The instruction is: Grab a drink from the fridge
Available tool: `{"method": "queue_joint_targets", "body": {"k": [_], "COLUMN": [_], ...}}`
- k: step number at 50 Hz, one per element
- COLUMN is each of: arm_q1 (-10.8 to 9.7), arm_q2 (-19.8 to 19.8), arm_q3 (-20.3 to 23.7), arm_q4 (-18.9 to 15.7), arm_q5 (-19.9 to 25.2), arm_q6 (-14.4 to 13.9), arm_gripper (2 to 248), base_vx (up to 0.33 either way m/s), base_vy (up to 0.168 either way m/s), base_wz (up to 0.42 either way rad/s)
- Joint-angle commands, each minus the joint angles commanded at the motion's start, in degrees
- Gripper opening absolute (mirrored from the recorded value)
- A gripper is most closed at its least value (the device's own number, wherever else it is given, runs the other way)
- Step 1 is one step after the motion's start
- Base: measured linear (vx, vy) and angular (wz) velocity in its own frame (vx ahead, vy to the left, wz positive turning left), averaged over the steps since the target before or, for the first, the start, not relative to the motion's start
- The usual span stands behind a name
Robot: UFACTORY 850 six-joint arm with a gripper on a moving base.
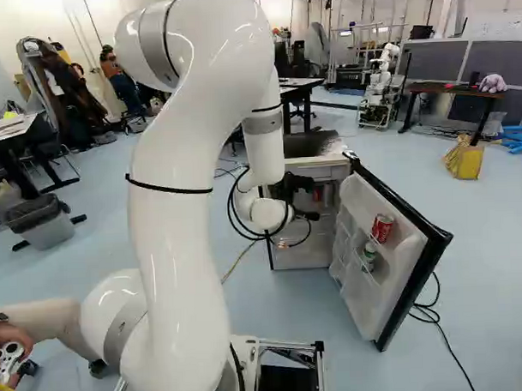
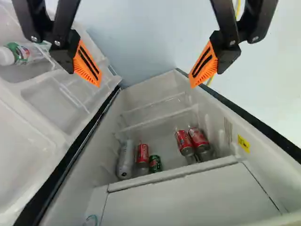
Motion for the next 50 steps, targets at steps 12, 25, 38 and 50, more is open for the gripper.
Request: {"method": "queue_joint_targets", "body": {"k": [12, 25, 38, 50], "arm_q1": [-0.2, -0.3, -0.8, -0.9], "arm_q2": [-2.6, -5.4, -8.2, -10.8], "arm_q3": [-1.4, -2.8, -4.4, -5.8], "arm_q4": [-5.2, -10.7, -14.5, -17.5], "arm_q5": [-0.7, -0.7, -0.1, 2.1], "arm_q6": [0.0, 0.0, 0.0, 0.0], "arm_gripper": [247, 247, 247, 247], "base_vx": [0.0, 0.0, 0.0, 0.0], "base_vy": [0.0, 0.0, 0.0, 0.0], "base_wz": [0.0, 0.0, 0.0, 0.0]}}
